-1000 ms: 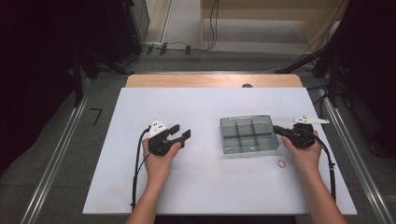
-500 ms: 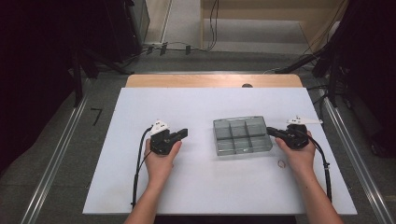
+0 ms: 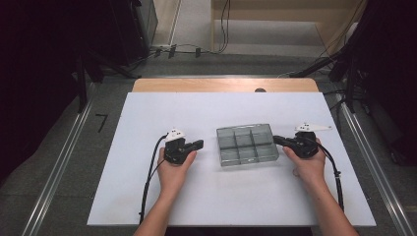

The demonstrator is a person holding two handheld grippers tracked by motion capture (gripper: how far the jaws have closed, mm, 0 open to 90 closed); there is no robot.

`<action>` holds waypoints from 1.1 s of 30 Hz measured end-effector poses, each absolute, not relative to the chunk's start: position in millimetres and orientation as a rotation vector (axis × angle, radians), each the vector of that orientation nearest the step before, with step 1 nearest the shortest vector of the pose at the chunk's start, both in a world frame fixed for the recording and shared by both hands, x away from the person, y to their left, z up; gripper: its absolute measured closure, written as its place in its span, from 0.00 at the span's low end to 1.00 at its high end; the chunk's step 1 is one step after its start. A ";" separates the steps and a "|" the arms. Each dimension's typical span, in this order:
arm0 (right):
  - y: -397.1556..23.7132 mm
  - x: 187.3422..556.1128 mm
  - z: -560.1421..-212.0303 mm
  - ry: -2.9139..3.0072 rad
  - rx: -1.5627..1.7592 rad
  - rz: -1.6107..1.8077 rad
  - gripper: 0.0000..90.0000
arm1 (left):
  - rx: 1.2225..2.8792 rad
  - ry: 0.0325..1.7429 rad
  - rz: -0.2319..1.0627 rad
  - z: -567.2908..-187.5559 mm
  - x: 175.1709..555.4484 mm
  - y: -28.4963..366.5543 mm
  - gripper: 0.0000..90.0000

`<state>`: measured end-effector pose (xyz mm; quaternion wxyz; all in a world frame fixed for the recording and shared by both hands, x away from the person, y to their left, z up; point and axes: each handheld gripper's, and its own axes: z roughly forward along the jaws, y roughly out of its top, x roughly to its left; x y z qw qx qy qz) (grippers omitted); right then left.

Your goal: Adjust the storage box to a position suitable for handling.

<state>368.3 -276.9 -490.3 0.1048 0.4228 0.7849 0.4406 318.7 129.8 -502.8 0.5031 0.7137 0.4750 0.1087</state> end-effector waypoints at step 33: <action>-248.2 352.0 -493.6 2.398 1.200 1.331 0.98 | 1.786 1.151 0.226 -503.3 320.0 124.6 1.00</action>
